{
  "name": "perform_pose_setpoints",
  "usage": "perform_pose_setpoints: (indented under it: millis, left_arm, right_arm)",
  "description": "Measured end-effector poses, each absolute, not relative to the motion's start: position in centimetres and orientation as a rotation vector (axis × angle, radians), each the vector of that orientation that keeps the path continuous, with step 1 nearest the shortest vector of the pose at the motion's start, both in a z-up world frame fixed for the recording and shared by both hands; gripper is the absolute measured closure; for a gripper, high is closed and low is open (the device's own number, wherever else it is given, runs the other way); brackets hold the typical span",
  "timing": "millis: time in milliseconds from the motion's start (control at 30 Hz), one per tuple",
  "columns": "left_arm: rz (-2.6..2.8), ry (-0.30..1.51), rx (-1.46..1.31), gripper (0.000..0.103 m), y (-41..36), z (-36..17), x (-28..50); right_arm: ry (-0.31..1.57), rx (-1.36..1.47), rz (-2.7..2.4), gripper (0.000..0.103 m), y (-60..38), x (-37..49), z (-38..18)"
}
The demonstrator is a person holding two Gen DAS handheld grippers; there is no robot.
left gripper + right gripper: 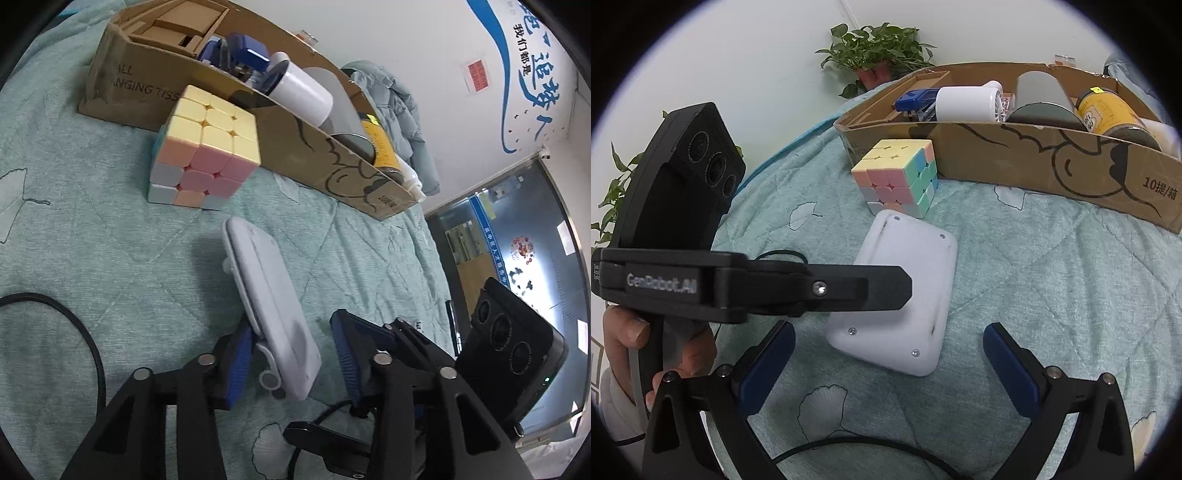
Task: Organize rigid objects
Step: 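Move the right tool to the white fan stand and close on it, then lift the white fan stand with the right tool and carry it into the box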
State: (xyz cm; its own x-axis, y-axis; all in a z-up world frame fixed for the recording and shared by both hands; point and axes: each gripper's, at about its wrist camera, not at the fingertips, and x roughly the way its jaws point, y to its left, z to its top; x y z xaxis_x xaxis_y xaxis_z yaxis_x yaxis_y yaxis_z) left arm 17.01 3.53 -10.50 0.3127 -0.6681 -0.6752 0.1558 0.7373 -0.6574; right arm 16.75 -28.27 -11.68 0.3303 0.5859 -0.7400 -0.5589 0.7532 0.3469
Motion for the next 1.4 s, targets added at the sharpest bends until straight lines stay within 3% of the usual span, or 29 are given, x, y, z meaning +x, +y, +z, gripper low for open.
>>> perform_pose_setpoints:
  millis: [133,267,433,500,1133,1400]
  left_arm:
    - [-0.531,1.158,-0.490,0.078,4.1,-10.9,17.0]
    - [-0.517,1.167,-0.510,0.078,4.4,-11.3,16.9]
    - [-0.520,1.151,-0.482,0.078,4.2,-11.0,16.7]
    - [-0.522,1.144,-0.466,0.078,4.0,-10.9,16.5]
    - [-0.523,1.086,-0.376,0.078,3.2,-10.1,16.1]
    - [-0.555,1.011,-0.409,0.086,4.3,-8.4,15.1]
  right_arm:
    - [0.987,0.042,0.750,0.008,-27.7,17.3,-11.6]
    - [1.033,0.050,0.747,0.022,-26.6,18.1,-12.3]
    - [1.054,0.048,0.716,0.024,-25.7,18.3,-12.8]
    - [1.053,0.044,0.702,0.031,-25.8,18.3,-12.9]
    - [1.062,0.035,0.696,0.031,-25.7,18.2,-12.9]
    - [1.024,0.141,0.722,0.032,-26.4,17.8,-12.5]
